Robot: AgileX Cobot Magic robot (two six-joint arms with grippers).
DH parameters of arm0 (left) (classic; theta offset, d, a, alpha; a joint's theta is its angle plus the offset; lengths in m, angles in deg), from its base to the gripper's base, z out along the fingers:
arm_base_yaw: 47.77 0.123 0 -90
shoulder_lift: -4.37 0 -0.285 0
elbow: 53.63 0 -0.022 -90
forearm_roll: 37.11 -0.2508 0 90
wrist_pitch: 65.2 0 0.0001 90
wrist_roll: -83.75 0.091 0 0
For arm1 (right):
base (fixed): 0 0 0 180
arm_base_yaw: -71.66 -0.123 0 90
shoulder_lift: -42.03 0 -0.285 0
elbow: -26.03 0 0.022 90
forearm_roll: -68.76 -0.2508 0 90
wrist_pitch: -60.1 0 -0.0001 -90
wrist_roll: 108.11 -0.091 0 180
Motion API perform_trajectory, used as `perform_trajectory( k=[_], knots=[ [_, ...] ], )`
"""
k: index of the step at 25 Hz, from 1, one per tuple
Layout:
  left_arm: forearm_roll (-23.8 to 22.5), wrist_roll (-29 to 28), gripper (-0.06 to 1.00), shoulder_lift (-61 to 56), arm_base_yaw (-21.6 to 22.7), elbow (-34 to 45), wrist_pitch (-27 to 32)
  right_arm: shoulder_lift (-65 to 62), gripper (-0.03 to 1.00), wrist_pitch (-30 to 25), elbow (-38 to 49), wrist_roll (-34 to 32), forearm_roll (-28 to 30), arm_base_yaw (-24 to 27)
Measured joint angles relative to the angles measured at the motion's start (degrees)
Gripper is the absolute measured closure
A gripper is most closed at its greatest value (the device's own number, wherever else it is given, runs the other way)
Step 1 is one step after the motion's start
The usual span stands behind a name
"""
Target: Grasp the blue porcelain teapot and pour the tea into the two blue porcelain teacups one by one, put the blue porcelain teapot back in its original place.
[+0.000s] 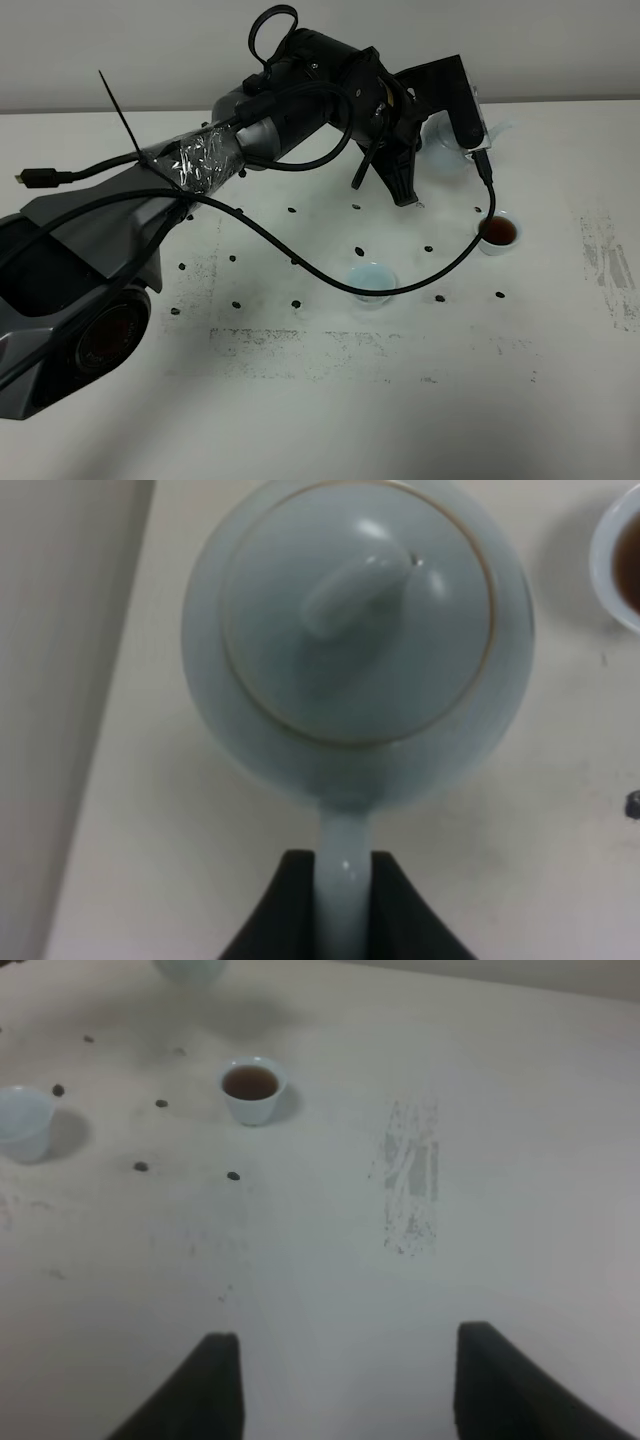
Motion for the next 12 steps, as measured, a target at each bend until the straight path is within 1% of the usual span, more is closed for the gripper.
perform_trajectory(
  k=[3, 12],
  knots=[
    [0.0, -1.7, 0.88, 1.3, 0.0, 0.0, -0.2, 0.0, 0.51, 0.0, 0.0, 0.0, 0.0, 0.0],
    [0.5, -2.1, 0.88, 5.3, 0.0, 0.0, -0.2, 0.0, 0.51, 0.0, 0.0, 0.0, 0.0, 0.0]
  ],
)
